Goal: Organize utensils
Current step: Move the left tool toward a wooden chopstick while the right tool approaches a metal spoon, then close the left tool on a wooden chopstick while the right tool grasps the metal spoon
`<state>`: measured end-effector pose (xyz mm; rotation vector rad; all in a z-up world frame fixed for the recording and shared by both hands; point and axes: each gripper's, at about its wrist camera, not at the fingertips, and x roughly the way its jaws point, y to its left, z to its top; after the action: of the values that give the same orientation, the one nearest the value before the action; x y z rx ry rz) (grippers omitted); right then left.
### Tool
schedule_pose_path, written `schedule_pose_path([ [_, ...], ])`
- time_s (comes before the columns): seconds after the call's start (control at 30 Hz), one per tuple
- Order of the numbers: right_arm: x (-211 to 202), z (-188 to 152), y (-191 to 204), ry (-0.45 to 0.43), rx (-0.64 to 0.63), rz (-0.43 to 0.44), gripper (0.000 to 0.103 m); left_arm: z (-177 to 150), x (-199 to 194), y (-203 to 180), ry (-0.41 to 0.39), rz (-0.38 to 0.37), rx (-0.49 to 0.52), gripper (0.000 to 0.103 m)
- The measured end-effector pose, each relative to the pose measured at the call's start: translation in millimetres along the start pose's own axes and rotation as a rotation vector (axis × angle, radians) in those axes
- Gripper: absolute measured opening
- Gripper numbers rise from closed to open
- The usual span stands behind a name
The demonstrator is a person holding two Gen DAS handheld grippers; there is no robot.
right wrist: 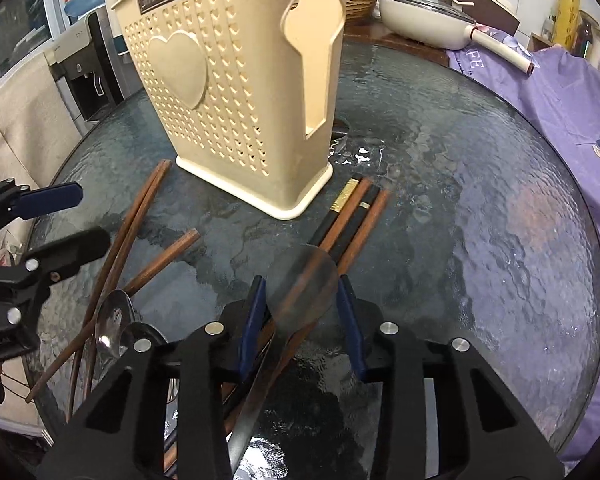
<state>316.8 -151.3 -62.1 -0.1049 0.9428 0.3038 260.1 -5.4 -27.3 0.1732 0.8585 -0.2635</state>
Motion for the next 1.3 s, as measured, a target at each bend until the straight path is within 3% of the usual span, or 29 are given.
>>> schedule_pose_path([
  [0.5,-23,-4,-15,-0.059,0.031,0.036,0.037,20,42,-33,0.138,-0.077,0.100,0.046],
  [0.63,-27,-6,-17,-0.066,0.029,0.038,0.037,21,52,-42,0.168,-0.067,0.134,0.045],
  [0.77,-32,-8,-18,-0.076,0.030,0.046,0.037,21,59,-44,0.190,-0.076,0.124,0.026],
  [0.9,-35,-9,-19,-0.084,0.032,0.053,0.037,21,60,-44,0.190,-0.082,0.108,0.019],
  [0.97,-35,-9,-18,-0.085,0.032,0.055,0.037,20,60,-45,0.188,-0.069,0.109,0.008],
  [1.3,-41,-10,-20,-0.104,0.032,0.062,0.037,14,49,-19,0.159,-0.081,0.021,0.007],
])
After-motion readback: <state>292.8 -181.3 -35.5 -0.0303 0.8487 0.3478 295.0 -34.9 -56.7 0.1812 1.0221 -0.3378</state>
